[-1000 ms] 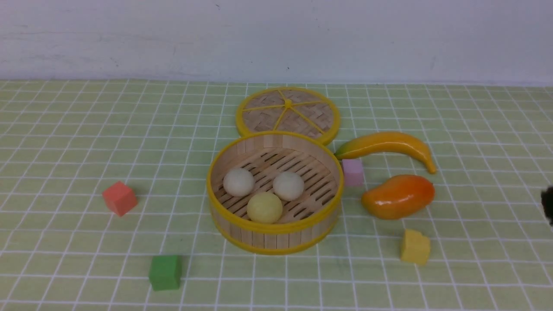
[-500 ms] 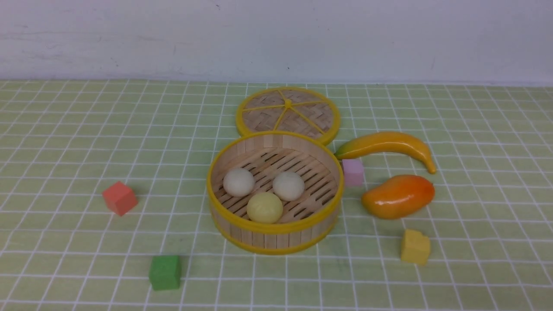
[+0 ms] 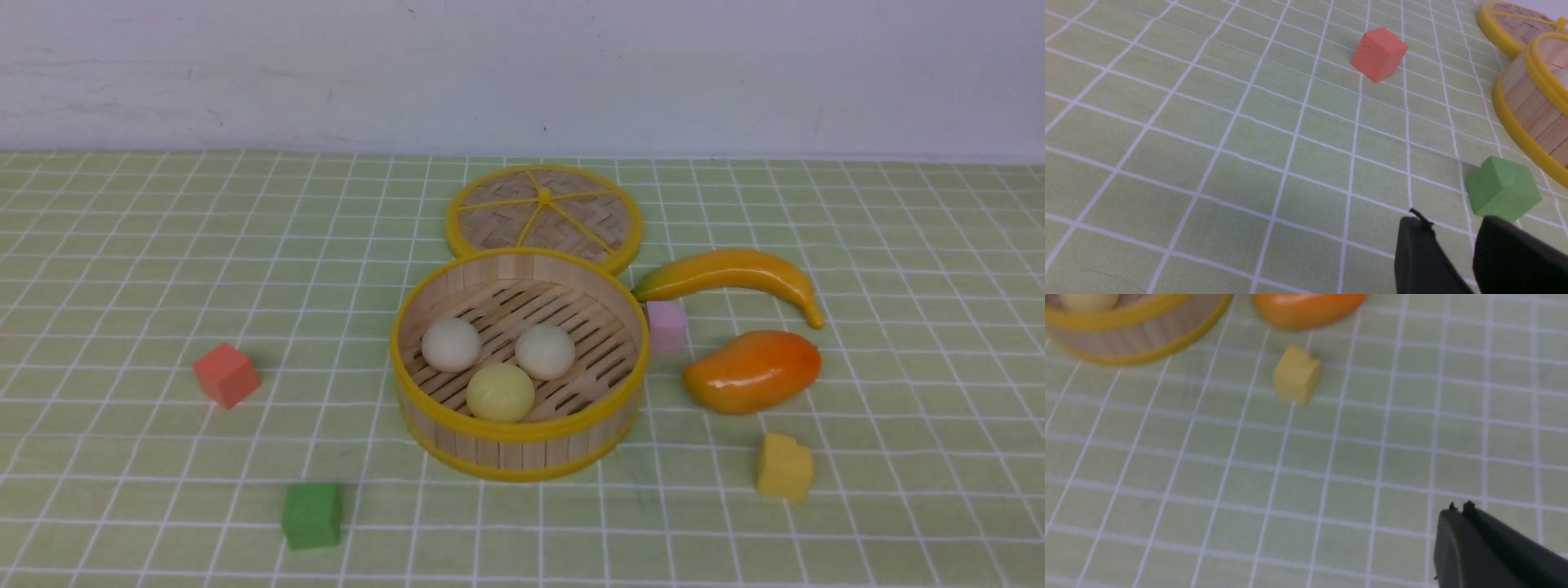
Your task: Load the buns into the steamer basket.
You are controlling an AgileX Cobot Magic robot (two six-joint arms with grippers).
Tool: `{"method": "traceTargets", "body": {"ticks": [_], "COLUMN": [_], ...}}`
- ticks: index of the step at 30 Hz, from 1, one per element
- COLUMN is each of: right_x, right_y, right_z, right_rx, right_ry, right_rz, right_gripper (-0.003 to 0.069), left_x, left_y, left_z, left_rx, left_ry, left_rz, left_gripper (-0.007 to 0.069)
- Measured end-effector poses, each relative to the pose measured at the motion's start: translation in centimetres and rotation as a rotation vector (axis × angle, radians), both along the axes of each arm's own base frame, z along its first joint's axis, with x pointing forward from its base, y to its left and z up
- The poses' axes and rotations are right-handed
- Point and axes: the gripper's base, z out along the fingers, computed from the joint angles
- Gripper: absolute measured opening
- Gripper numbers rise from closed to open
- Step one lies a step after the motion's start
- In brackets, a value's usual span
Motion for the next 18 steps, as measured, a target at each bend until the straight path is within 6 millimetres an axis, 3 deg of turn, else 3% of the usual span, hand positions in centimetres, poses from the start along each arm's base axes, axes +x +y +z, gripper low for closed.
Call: {"method": "traceTargets", "body": {"ticks": [7, 10, 18], "right_x": [-3.2, -3.3, -2.3], "right_y": [-1.6, -1.6, -1.4], "right_z": [-1.8, -2.4, -8.0], "right_rx": [0.060, 0.070, 0.032], "right_ry": [-0.348, -0.382, -0.358], "right_rz": [-0.261, -0.269, -0.284], "right_gripper": [-0.0008, -0.0006, 0.0002], "left_x": [0.0, 0.0, 0.0], "left_y": [0.0, 0.0, 0.0], "left_z": [0.0, 0.0, 0.0], "left_rx": [0.000, 0.000, 0.000], "left_ry": [0.000, 0.000, 0.000], "left_rz": [0.000, 0.000, 0.000], "left_gripper": [0.0213, 0.0216, 0.0218]}}
